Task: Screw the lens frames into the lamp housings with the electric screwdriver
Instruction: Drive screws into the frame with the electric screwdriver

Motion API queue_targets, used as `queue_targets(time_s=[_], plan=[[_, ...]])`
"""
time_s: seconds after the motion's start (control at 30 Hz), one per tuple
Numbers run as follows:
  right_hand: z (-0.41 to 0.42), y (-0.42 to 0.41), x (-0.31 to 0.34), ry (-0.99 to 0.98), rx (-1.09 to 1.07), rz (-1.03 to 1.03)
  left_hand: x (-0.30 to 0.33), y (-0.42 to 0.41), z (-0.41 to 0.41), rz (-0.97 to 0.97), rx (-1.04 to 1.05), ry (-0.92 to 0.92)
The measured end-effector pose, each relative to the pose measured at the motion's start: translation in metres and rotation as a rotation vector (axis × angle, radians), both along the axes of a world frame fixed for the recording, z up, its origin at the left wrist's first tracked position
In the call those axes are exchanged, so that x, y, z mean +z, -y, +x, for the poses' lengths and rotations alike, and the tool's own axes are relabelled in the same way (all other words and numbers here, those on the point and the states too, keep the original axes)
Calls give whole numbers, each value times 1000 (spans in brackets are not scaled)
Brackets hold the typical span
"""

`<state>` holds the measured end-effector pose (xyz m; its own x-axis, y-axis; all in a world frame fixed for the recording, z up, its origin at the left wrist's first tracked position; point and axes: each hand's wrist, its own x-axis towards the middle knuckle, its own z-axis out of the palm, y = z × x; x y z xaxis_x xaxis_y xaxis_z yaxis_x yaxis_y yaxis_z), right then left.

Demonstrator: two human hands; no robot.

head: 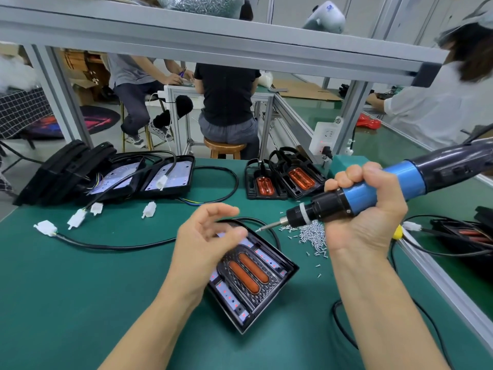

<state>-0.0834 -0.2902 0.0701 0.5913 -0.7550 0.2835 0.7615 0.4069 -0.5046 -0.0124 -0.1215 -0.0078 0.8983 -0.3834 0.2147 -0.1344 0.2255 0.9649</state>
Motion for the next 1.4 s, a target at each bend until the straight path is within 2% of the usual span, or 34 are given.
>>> queue_targets(time_s=[0.07, 0.13, 0.2, 0.23, 0.33, 0.4, 0.63, 0.8, 0.9, 1.13, 1.4], plan=[[2, 3, -1, -2, -8, -22, -6, -11, 16, 182, 230, 43], [6, 4, -4, -23, -15, -50, -16, -25, 31, 527, 370, 25], [11, 5, -9, -50, -18, -75, -26, -34, 36, 824, 339, -39], [14, 5, -12, -62, -19, -83, -29, -35, 36, 914, 302, -58], [23, 2, -21, -104, -12, -101, -22, -28, 37, 1052, 211, -81], [30, 0, -26, -110, -4, -113, -14, -21, 39, 1020, 172, -122], [47, -6, -38, -111, -25, -171, -11, -14, 39, 688, 120, -340], [53, -9, -41, -150, -40, -185, -14, -7, 35, 380, -16, -452], [52, -8, -40, -138, -37, -215, -22, -7, 36, 273, -47, -515], [54, -6, -39, -146, -32, -258, -23, -3, 37, 180, -4, -568], [55, -9, -39, -168, -58, -325, -25, -1, 37, 178, 20, -572]])
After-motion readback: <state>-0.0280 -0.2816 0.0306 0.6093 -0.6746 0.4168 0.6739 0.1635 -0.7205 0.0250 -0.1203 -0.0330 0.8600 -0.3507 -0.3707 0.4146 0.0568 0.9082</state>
